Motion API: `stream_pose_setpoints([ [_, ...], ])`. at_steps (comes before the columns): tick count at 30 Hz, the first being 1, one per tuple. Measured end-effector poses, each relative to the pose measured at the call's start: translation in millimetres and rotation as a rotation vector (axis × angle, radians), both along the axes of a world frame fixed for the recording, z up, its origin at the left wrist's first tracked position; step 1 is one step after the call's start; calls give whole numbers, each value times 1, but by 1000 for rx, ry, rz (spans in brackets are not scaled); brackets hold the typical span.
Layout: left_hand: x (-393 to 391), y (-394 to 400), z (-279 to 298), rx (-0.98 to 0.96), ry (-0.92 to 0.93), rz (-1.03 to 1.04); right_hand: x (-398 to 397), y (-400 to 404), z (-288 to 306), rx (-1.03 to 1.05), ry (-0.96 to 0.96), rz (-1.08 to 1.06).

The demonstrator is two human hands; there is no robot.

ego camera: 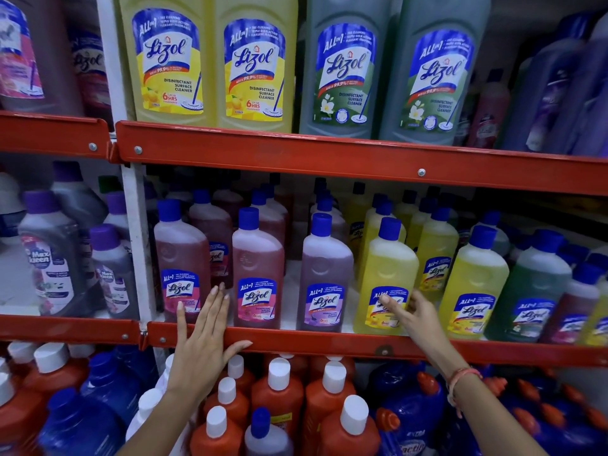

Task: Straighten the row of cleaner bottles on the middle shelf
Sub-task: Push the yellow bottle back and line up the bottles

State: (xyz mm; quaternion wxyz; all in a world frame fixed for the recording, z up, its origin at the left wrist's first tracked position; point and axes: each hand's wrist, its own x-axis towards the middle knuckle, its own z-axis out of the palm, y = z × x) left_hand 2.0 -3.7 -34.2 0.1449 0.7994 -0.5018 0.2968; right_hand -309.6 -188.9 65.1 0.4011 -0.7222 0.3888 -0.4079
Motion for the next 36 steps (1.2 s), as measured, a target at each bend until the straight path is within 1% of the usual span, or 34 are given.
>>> stream_pose_setpoints([
  [3, -3, 2, 2, 43, 30, 0, -1, 5, -1, 4, -33, 13],
  [6, -6, 4, 6, 63, 68, 0, 2, 13, -2, -1, -27, -6],
  [8, -10, 6, 9, 69, 97, -15, 3, 19, -9, -7, -58, -62],
  [10, -17, 7, 10, 68, 157, -43, 7, 27, -19, -51, -108, -184],
  [12, -25, 8, 9, -14, 250, -87, 16, 40, -26, -126, -150, -337],
  [13, -30, 7, 9, -92, 315, -113, 21, 48, -27, -171, -183, -383],
  [14, -35, 7, 12, -151, 417, -140, 27, 57, -25, -211, -230, -396],
  [16, -46, 9, 20, -276, 689, -191, 40, 76, -17, -231, -335, -314],
  [18, -53, 12, 28, -382, 955, -238, 54, 95, -8, -153, -387, -129],
  [20, -54, 13, 34, -445, 1090, -284, 72, 107, -6, -41, -379, 67],
  [22, -54, 13, 40, -457, 1151, -314, 92, 114, -9, 64, -320, 191],
  [24, -57, 15, 48, -429, 1171, -350, 110, 120, -13, 173, -221, 278],
  [27, -59, 18, 55, -380, 1178, -370, 128, 128, -12, 287, -84, 332],
  [31, -51, 16, 55, -289, 1238, -331, 141, 134, -10, 290, -32, 342],
  [36, -42, 12, 50, -259, 1251, -314, 146, 132, -20, 271, -74, 286],
])
